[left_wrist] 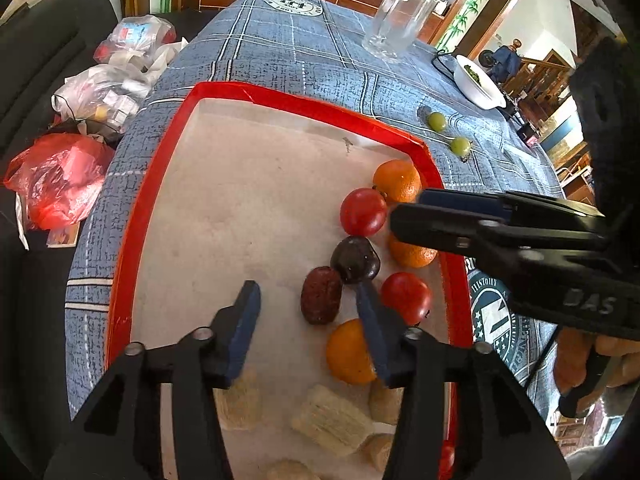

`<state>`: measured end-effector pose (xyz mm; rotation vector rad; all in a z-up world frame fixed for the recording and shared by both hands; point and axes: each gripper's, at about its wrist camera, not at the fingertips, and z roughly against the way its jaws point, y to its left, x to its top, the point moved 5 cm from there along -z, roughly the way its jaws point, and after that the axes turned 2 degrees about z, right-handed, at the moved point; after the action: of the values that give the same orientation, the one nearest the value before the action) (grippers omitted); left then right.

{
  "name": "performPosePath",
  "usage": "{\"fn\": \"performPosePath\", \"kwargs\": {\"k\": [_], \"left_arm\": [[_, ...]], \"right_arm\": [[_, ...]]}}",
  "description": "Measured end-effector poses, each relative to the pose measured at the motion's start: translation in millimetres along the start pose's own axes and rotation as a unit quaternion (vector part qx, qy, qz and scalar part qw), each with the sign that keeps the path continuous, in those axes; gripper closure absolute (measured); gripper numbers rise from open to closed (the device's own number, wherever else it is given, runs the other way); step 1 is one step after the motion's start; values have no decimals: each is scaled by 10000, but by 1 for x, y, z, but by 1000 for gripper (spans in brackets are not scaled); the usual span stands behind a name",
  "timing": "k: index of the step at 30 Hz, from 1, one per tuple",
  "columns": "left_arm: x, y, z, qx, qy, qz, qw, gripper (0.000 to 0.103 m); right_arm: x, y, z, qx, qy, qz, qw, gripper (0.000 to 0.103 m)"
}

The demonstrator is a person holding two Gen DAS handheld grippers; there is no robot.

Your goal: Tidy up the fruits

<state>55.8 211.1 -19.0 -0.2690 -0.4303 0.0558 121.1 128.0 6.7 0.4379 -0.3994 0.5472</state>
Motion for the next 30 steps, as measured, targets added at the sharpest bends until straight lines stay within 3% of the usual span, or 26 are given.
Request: {"fn": "performPosePath", "kwargs": {"k": [5, 8, 12, 15, 23, 28, 30], "left_arm": [[-4, 1, 13, 36, -128, 158, 9998, 52], [-8, -1, 27, 94, -287, 235, 9993, 38], [-14, -8, 45, 195, -505, 312, 9980, 29], [-18, -15, 55, 256, -616, 383, 9970, 18], [-41, -30, 71, 709, -685, 509, 9938, 17], [-60, -31, 88, 813, -916, 927, 9881, 17], [-67, -29, 93, 1056, -930, 1084, 9841, 17]], "right_arm": [[-16, -5, 26, 121, -151, -98, 9998, 55], [-31, -8, 45, 157, -257, -75, 9995, 45], [-50, -8, 64, 100, -367, 30, 9993, 35], [-63, -8, 76, 123, -418, 57, 9990, 33], [-95, -3, 101, 20, -550, 295, 9981, 24], [-112, 1, 113, 18, -573, 466, 9973, 21], [-118, 4, 116, 29, -551, 586, 9968, 21]]}}
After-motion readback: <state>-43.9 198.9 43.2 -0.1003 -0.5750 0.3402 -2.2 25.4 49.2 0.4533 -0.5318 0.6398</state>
